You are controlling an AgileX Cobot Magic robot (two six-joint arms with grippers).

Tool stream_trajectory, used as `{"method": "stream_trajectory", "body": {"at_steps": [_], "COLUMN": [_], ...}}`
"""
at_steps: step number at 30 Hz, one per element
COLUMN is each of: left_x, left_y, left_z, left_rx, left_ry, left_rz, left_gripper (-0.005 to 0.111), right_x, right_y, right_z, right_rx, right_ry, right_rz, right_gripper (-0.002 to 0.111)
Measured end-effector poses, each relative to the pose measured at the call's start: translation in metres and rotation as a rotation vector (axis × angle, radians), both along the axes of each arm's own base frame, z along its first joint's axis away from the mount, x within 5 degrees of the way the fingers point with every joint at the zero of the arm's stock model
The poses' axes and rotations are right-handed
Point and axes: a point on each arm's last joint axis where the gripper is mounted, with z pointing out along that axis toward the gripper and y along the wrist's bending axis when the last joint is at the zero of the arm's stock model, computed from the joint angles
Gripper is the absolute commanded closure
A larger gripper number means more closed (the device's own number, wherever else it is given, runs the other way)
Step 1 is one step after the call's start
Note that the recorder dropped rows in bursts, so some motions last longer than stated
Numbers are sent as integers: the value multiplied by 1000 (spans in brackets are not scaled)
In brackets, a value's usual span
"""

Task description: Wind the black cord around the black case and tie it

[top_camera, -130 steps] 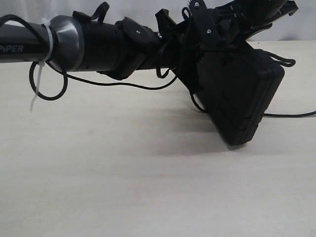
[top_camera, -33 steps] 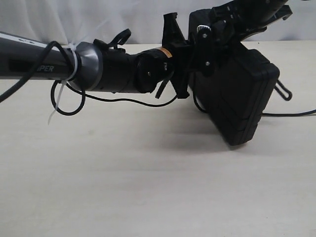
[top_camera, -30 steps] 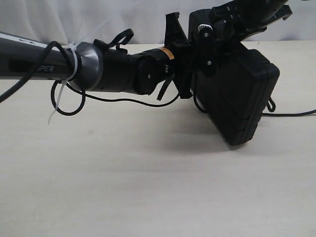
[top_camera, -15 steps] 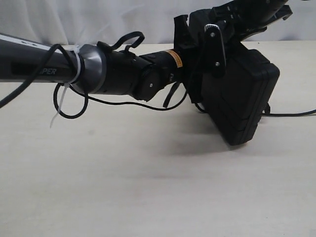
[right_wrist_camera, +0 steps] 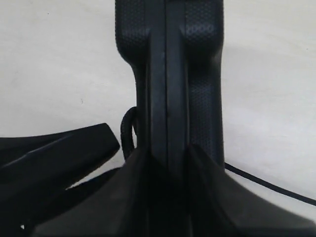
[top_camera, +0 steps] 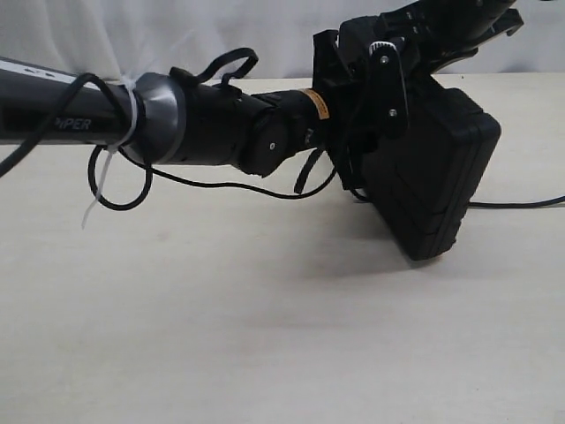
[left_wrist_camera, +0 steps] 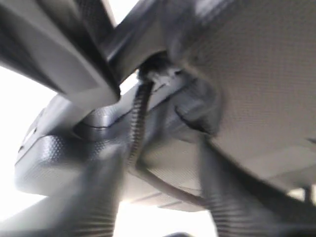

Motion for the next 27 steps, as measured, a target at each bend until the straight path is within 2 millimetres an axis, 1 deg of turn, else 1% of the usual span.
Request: {"method": "stream_trajectory", "body": {"at_steps": [3, 5, 7, 10, 11, 13, 16, 19, 22, 25, 27], "left_x": [-4, 0, 9, 28, 33, 40, 48, 51, 50, 50, 49], "left_y": [7, 22, 43, 87, 98, 116, 139, 148, 150, 150, 150], "left_z": [7, 17, 32, 63, 70, 80, 87, 85, 83, 83, 82], "left_rx": [56, 89, 70, -81, -125, -198, -244, -237, -226, -241, -239], "left_ry": [72, 124, 186, 254, 266, 291, 316, 352, 378, 394, 404], "left_rz": [-5, 15, 81, 252, 296, 369, 443, 474, 482, 488, 489], "left_gripper": [50, 50, 51, 62, 65, 70, 72, 72, 72, 72, 72], "right_x": [0, -1, -1, -3, -4, -6, -11, -20, -29, -36, -38], "right_y": [0, 0, 1, 6, 9, 18, 41, 66, 86, 101, 106], "right_z": [-2, -2, -2, -4, -5, -8, -11, -19, -31, -41, -48], "right_rx": [-1, 6, 19, 37, 37, 38, 52, 65, 63, 52, 45], "right_ry": [6, 8, 11, 13, 11, 3, -14, 29, 84, 134, 156], "right_rz": [0, -1, -1, 9, 16, 35, 84, 142, 198, 239, 254], "right_gripper": [104, 104, 104, 104, 104, 104, 104, 104, 103, 93, 81]}}
